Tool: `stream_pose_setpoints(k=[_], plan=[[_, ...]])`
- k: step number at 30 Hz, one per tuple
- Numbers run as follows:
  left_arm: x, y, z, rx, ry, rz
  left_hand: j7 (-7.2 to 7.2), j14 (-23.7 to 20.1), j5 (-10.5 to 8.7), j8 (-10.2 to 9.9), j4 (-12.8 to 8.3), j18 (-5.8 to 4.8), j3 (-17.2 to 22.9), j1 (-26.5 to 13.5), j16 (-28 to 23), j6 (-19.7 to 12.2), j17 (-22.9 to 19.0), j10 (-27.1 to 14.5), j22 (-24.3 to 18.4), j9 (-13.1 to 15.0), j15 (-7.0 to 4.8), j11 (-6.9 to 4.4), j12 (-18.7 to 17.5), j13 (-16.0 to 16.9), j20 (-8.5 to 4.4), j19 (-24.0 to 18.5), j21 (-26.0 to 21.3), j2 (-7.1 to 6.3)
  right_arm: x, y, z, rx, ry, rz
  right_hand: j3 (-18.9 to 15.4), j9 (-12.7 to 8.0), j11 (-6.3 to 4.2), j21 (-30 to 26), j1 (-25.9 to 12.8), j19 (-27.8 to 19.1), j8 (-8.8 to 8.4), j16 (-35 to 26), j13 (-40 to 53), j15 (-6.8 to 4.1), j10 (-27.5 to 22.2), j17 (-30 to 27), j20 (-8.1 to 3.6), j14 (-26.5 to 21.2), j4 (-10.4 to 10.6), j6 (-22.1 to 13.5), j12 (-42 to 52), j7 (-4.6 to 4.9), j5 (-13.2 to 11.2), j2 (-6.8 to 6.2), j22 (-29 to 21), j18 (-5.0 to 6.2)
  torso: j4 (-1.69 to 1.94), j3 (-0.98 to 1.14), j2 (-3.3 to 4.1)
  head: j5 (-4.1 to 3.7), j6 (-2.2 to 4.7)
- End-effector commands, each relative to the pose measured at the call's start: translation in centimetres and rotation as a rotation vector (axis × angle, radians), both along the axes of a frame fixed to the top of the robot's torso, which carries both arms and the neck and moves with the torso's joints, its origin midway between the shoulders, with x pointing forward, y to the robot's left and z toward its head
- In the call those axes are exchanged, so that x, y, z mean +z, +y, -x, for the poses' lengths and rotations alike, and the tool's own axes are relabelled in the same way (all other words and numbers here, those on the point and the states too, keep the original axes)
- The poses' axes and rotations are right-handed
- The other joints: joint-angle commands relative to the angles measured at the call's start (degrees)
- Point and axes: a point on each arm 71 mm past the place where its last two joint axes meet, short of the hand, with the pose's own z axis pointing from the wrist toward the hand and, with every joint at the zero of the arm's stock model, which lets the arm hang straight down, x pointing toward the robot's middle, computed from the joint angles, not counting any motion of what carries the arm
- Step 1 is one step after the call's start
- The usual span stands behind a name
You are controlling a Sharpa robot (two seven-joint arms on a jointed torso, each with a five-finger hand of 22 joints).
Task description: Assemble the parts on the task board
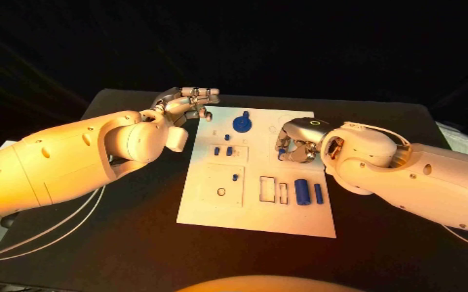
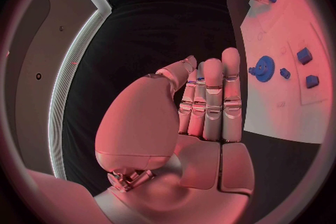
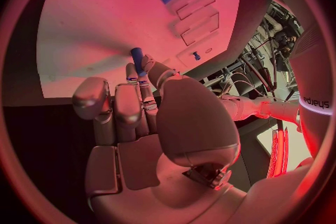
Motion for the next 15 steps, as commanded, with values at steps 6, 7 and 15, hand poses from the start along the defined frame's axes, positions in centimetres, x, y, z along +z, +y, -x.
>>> stream_pose_setpoints(k=[6, 7, 15], plan=[[0.1, -0.2, 0.0, -0.023, -0.003, 0.007, 0.0, -0.3, -0.02, 0.1, 0.0, 1.08, -0.4, -0.2, -0.1, -0.5, -0.1, -0.4, -0.1, -0.1, 0.0, -0.1, 0.3, 0.1, 0.05, -0.4, -0.4, 0.19, 0.7, 0.0, 0.3, -0.014, -0.111, -0.053, 1.5, 0.3, -0.95, 1.5, 1.2, 1.1, 0.57, 1.0, 0.2, -0.56, 2.5, 0.8, -0.21, 1.7, -0.6, 1.3, 0.0, -0.2, -0.1, 0.52, 2.0, -0.76, 0.0, 0.05, -0.07, -0.1, 0.0], [0.1, -0.2, 0.0, -0.023, -0.003, 0.007, 0.0, -0.3, -0.02, 0.1, 0.0, 1.08, -0.4, -0.2, -0.1, -0.5, -0.1, -0.4, -0.1, -0.1, 0.0, -0.1, 0.3, 0.1, 0.05, -0.4, -0.4, 0.19, 0.9, 0.0, 0.4, -0.014, -0.123, -0.07, 1.5, 0.3, -0.97, 1.6, 1.2, 1.2, 0.59, 1.0, 0.2, -0.58, 2.6, 0.8, -0.24, 1.7, -0.7, 1.3, 0.0, -0.21, -0.1, 0.5, 2.1, -0.78, 0.0, 0.05, -0.07, -0.1, 0.0], [0.1, -0.2, 0.0, -0.02, -0.003, 0.005, 0.01, -0.3, -0.01, 0.1, 0.0, 1.08, -0.4, -0.2, -0.1, -0.5, -0.1, -0.4, -0.1, -0.1, 0.01, -0.1, 0.3, 0.1, 0.06, -0.4, -0.4, 0.22, 2.9, -0.6, 1.6, -0.024, -0.163, -0.204, 2.1, 0.4, -1.02, 1.9, 1.5, 1.4, 0.6, 1.2, 0.2, -0.64, 2.9, 1.0, -0.41, 1.7, -1.0, 1.5, -0.3, -0.2, -0.1, 0.39, 2.7, -0.86, 0.08, -0.04, -0.12, 0.07, 0.02]])
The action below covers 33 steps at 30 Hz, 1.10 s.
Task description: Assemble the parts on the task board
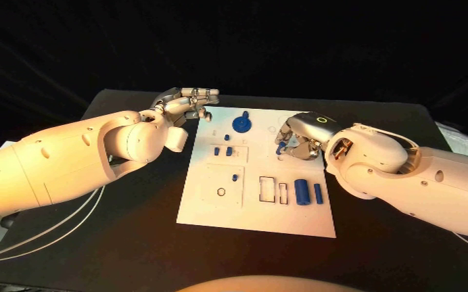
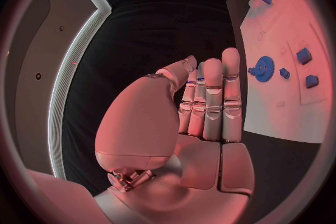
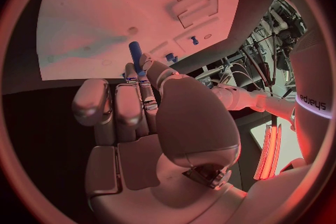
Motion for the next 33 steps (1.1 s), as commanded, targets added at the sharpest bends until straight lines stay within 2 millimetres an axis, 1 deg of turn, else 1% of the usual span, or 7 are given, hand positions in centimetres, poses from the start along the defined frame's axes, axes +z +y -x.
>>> stream_pose_setpoints(k=[1, 6, 13, 17, 21, 27, 33], plan=[[0.1, -0.2, 0.0, -0.017, -0.006, 0.006, 0.02, -0.3, -0.01, 0.1, 0.0, 1.08, -0.4, -0.2, -0.1, -0.5, -0.1, -0.4, -0.1, -0.1, 0.01, -0.1, 0.3, 0.1, 0.06, -0.4, -0.4, 0.23, 1.3, 0.0, 0.6, -0.002, -0.047, -0.108, 0.4, -0.2, -1.71, 0.3, 0.9, 0.6, 0.17, 0.4, 0.0, -0.23, 2.1, 0.1, 0.01, 1.7, -0.1, 0.2, 0.1, 0.29, 0.4, 0.49, 0.1, -0.85, 0.05, -0.06, -0.03, 0.16, -0.02], [0.1, -0.1, 0.0, -0.019, -0.007, 0.004, 0.01, -0.3, 0.0, 0.1, 0.0, 1.08, -0.4, -0.2, -0.1, -0.5, -0.1, -0.4, -0.1, -0.1, 0.01, -0.1, 0.4, 0.1, 0.07, -0.4, -0.4, 0.25, 2.3, 1.1, 1.8, 0.052, -0.044, -0.178, 0.7, -0.2, -1.7, 0.4, 1.0, 0.6, 0.16, 0.6, 0.0, -0.24, 2.2, 0.3, -0.04, 1.8, -0.3, 0.2, 0.0, 0.32, 0.4, 0.47, 0.2, -0.87, -0.09, -0.03, 0.02, 0.47, 0.09], [0.1, -0.1, -0.1, -0.021, -0.012, 0.002, 0.01, -0.3, 0.0, 0.1, 0.0, 1.08, -0.4, -0.2, -0.1, -0.5, -0.1, -0.4, -0.1, -0.1, 0.01, -0.1, 0.4, 0.1, 0.07, -0.4, -0.4, 0.25, 2.1, 4.6, 3.3, 0.156, 0.0, -0.238, 0.8, -0.2, -1.66, 0.4, 1.0, 0.5, 0.12, 0.4, 0.0, -0.23, 2.3, 0.0, -0.06, 1.7, -0.3, 0.2, -0.1, 0.38, 0.4, 0.47, 0.1, -0.86, 0.0, -0.11, -0.03, 0.71, 0.1], [0.1, -0.1, -0.1, -0.02, -0.014, 0.002, 0.01, -0.3, 0.0, 0.1, 0.0, 1.08, -0.4, -0.2, -0.1, -0.5, -0.1, -0.4, -0.1, -0.1, 0.01, -0.1, 0.4, 0.1, 0.07, -0.4, -0.4, 0.25, 1.2, 7.2, 4.6, 0.269, -0.014, -0.231, 1.2, -0.2, -1.57, 0.3, 1.1, 0.4, -0.01, 0.3, 0.0, -0.18, 2.2, -0.2, -0.06, 1.7, -0.5, 0.1, -0.4, 0.49, 0.5, 0.47, -0.1, -0.83, 0.12, -0.12, 0.04, 0.89, 0.04], [0.1, -0.2, -0.1, -0.019, -0.014, 0.006, 0.01, -0.3, 0.0, 0.1, 0.0, 1.08, -0.4, -0.2, -0.1, -0.5, -0.1, -0.4, -0.1, -0.1, 0.01, -0.1, 0.4, 0.1, 0.07, -0.4, -0.4, 0.25, 0.0, 8.8, 5.1, 0.324, 0.008, -0.23, 1.3, -0.2, -1.53, 0.3, 1.1, 0.4, -0.06, 0.3, 0.0, -0.16, 2.2, -0.2, -0.05, 1.6, -0.6, 0.0, -0.5, 0.53, 0.6, 0.46, -0.1, -0.83, 0.12, -0.07, 0.06, 1.22, 0.07], [0.1, -0.3, 0.0, -0.023, -0.01, 0.012, 0.0, -0.3, 0.01, 0.1, 0.0, 1.09, -0.4, -0.2, -0.1, -0.5, -0.1, -0.5, -0.2, -0.1, 0.01, -0.11, 0.4, 0.1, 0.07, -0.4, -0.5, 0.27, -2.1, 10.4, 5.7, 0.37, 0.062, -0.216, 1.3, -0.2, -1.42, 0.3, 0.6, 0.3, -0.11, 0.2, 0.0, -0.06, 2.2, -0.3, 0.01, 1.6, -0.4, 0.0, -0.7, 0.63, 0.8, 0.26, -0.1, -0.83, 0.08, -0.15, 0.11, 1.54, -0.11], [0.1, -0.4, 0.0, -0.023, -0.008, 0.014, 0.0, -0.3, 0.01, 0.1, 0.0, 1.09, -0.4, -0.2, -0.1, -0.5, -0.1, -0.5, -0.2, -0.1, 0.01, -0.11, 0.4, 0.1, 0.07, -0.4, -0.5, 0.27, -3.6, 11.1, 5.7, 0.371, 0.096, -0.183, 1.3, -0.2, -1.41, 0.3, 0.5, 0.3, -0.13, 0.1, 0.0, -0.05, 2.2, -0.4, 0.03, 1.6, -0.4, 0.0, -0.8, 0.63, 0.8, 0.24, -0.2, -0.81, 0.01, -0.01, 0.09, 1.98, -0.35]])
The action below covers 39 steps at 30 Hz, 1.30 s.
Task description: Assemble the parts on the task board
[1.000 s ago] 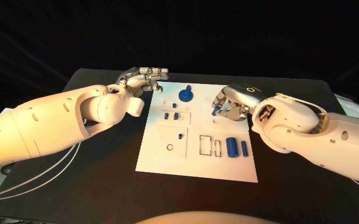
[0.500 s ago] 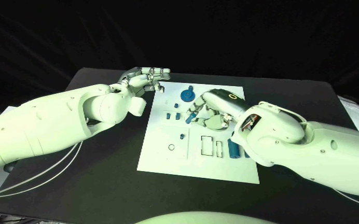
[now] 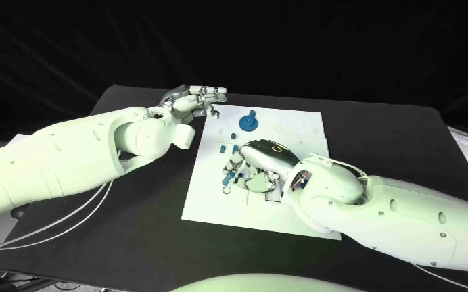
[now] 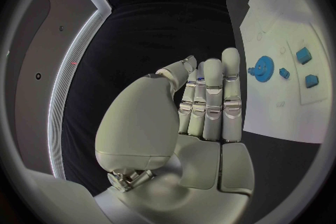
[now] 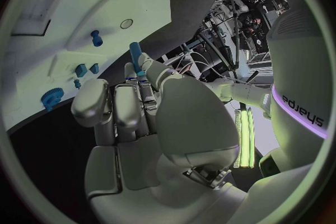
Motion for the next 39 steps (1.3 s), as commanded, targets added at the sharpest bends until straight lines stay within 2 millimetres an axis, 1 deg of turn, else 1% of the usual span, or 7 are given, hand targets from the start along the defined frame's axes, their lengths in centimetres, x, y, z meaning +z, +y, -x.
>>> stream_pose_setpoints(k=[1, 4, 12, 15, 22, 26, 39], plan=[[0.1, -0.3, 0.1, -0.018, -0.006, 0.015, 0.0, -0.3, 0.01, 0.1, 0.0, 1.09, -0.4, -0.2, -0.1, -0.5, -0.1, -0.5, -0.1, -0.1, 0.01, -0.1, 0.2, 0.1, 0.07, -0.4, -0.3, 0.27, -0.6, 0.3, 0.1, 0.044, -0.007, 0.054, 0.3, 0.0, -1.64, 0.1, 0.3, 0.1, -0.06, -0.1, 0.1, -0.05, 1.9, 0.0, 0.22, 1.6, 0.2, 0.0, 0.1, 0.22, 0.3, 0.48, -0.1, -0.81, -0.01, 0.05, 0.0, 0.18, -0.12], [0.1, -0.3, 0.1, -0.018, -0.006, 0.015, 0.0, -0.3, 0.01, 0.1, 0.0, 1.09, -0.4, -0.2, -0.1, -0.5, -0.1, -0.5, -0.1, -0.1, 0.01, -0.1, 0.2, 0.1, 0.07, -0.4, -0.3, 0.27, -1.0, 0.4, 0.0, 0.039, -0.002, 0.075, 0.3, 0.0, -1.64, 0.1, 0.3, 0.1, -0.06, -0.1, 0.1, -0.05, 1.9, 0.0, 0.22, 1.6, 0.2, 0.0, 0.1, 0.22, 0.3, 0.48, -0.1, -0.81, -0.03, 0.0, -0.05, 0.21, -0.27], [0.1, -0.3, 0.1, -0.021, -0.004, 0.016, 0.0, -0.3, 0.01, 0.1, 0.0, 1.09, -0.4, -0.2, -0.1, -0.5, -0.1, -0.5, -0.1, -0.1, 0.01, -0.1, 0.2, 0.1, 0.07, -0.4, -0.3, 0.27, -1.6, 0.5, -0.1, 0.031, 0.006, 0.135, 0.3, 0.0, -1.63, 0.0, 0.2, 0.0, -0.09, -0.1, 0.0, -0.04, 1.9, -0.2, 0.24, 1.5, 0.2, 0.0, 0.0, 0.23, 0.3, 0.46, -0.2, -0.79, -0.08, 0.05, -0.02, 0.28, -0.42], [0.1, -0.4, 0.1, -0.021, -0.004, 0.016, 0.0, -0.3, 0.01, 0.1, 0.0, 1.09, -0.4, -0.2, -0.1, -0.5, -0.1, -0.5, -0.1, -0.1, 0.01, -0.1, 0.2, 0.1, 0.07, -0.4, -0.3, 0.27, -1.8, 0.6, -0.2, 0.032, 0.012, 0.156, 0.3, 0.0, -1.63, 0.0, 0.2, 0.0, -0.1, -0.1, 0.0, -0.04, 1.8, -0.1, 0.24, 1.5, 0.2, 0.0, 0.0, 0.22, 0.3, 0.45, -0.2, -0.79, -0.09, 0.02, -0.05, 0.25, -0.46], [0.1, -0.4, 0.1, -0.022, -0.003, 0.016, 0.0, -0.3, 0.01, 0.1, 0.0, 1.09, -0.4, -0.2, -0.1, -0.5, -0.1, -0.5, -0.1, -0.1, 0.01, -0.1, 0.2, 0.1, 0.07, -0.4, -0.3, 0.27, -2.2, 0.9, -0.2, 0.034, 0.019, 0.185, 0.3, 0.0, -1.63, 0.0, 0.2, 0.0, -0.1, -0.1, 0.0, -0.04, 1.8, -0.1, 0.24, 1.5, 0.2, 0.0, 0.0, 0.22, 0.3, 0.45, -0.2, -0.79, -0.01, 0.07, 0.0, 0.33, -0.56], [0.1, -0.4, 0.1, -0.023, -0.002, 0.016, 0.0, -0.3, 0.01, 0.1, 0.0, 1.09, -0.4, -0.2, -0.1, -0.5, -0.1, -0.5, -0.1, -0.1, 0.01, -0.1, 0.2, 0.1, 0.07, -0.4, -0.3, 0.27, -2.3, 0.9, -0.3, 0.026, 0.015, 0.197, 0.3, 0.0, -1.62, 0.0, 0.1, 0.0, -0.11, -0.2, 0.0, -0.03, 1.8, -0.2, 0.25, 1.5, 0.3, 0.0, 0.0, 0.22, 0.3, 0.45, -0.2, -0.78, -0.03, 0.01, -0.03, 0.31, -0.65], [0.1, -0.4, 0.1, -0.024, -0.002, 0.016, 0.0, -0.3, 0.01, 0.1, 0.0, 1.09, -0.4, -0.2, -0.1, -0.5, -0.1, -0.5, -0.1, -0.1, 0.01, -0.1, 0.2, 0.1, 0.07, -0.4, -0.3, 0.27, -2.6, 1.5, -0.2, 0.023, 0.0, 0.227, 0.3, 0.0, -1.61, 0.0, 0.1, 0.0, -0.13, -0.1, 0.0, -0.02, 1.8, -0.2, 0.26, 1.5, 0.3, -0.1, -0.1, 0.21, 0.3, 0.48, -0.2, -0.79, -0.07, 0.02, -0.04, 0.43, -0.67]])
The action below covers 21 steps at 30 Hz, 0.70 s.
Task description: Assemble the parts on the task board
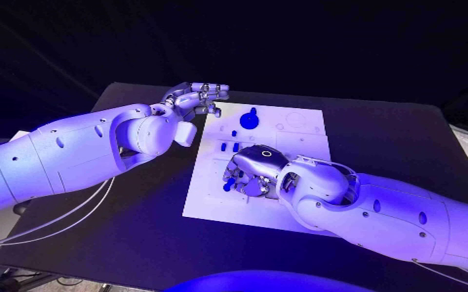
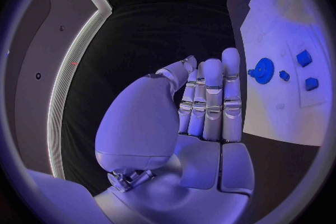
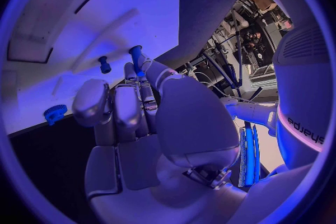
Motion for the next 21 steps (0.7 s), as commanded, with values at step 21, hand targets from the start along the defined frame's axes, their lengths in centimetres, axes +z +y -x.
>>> stream_pose_setpoints(k=[21], plan=[[0.11, -0.3, 0.08, -0.02, -0.002, 0.013, 0.0, -0.3, 0.01, 0.1, 0.0, 1.09, -0.4, -0.2, -0.1, -0.5, -0.1, -0.5, -0.1, -0.1, 0.01, -0.1, 0.2, 0.1, 0.07, -0.4, -0.3, 0.27, -0.65, 0.47, 0.11, -0.005, -0.012, 0.055, -5.4, -1.3, 1.12, -5.2, -5.8, -4.5, -2.54, -4.0, -0.1, 2.26, -9.6, -5.3, 2.52, -0.5, 2.3, -10.1, -5.0, 1.87, 1.4, -4.89, -8.1, 0.64, 0.0, 0.0, -0.05, 0.06, -0.06]])
